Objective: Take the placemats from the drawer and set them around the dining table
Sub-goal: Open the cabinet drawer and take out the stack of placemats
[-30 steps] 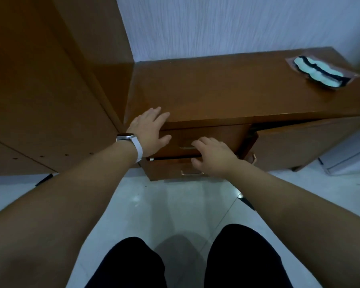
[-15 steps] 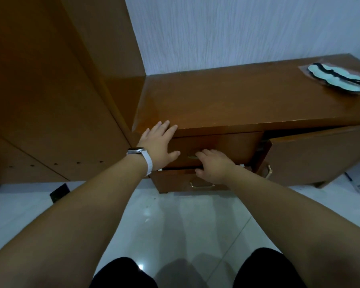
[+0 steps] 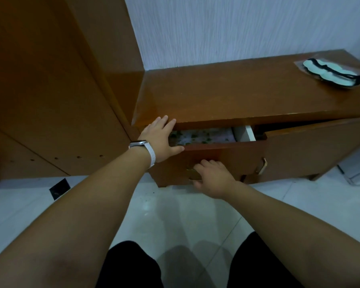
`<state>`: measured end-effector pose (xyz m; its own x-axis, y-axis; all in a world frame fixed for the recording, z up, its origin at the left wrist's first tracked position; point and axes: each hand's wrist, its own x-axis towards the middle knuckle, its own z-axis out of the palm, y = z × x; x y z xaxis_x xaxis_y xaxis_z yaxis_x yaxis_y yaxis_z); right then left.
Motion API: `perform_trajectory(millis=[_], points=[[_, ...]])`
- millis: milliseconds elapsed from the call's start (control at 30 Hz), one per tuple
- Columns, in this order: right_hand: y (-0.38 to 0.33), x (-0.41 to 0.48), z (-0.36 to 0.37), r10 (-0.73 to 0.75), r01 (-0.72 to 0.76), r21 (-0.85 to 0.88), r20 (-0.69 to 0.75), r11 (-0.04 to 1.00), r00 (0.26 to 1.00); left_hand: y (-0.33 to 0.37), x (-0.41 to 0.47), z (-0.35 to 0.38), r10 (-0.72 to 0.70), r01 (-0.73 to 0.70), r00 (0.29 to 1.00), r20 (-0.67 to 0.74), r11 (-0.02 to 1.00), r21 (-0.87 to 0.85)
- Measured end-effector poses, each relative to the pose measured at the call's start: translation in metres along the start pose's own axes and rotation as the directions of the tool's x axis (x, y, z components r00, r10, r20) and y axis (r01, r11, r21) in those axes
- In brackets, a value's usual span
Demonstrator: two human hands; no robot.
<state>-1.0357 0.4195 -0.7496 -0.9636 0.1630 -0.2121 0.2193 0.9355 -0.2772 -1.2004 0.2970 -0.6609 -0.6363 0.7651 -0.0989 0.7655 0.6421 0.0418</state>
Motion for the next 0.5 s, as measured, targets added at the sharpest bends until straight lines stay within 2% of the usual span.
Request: perform_trajectory(millis=[200, 500], points=[[-0.014, -0.040, 0.009, -0.028, 0.028, -0.019, 0.047, 0.999, 0.998, 0.001, -0.004, -0.013, 0.026, -0.037, 0.996, 0.091, 0.992, 0.121], [-0.027, -0.087, 0.028, -0.022, 0.021, 0.025, 0.009, 0.999, 1.000, 0.004, -0.007, -0.010, -0.004, -0.002, 0.995, 0.104, 0.999, 0.054]])
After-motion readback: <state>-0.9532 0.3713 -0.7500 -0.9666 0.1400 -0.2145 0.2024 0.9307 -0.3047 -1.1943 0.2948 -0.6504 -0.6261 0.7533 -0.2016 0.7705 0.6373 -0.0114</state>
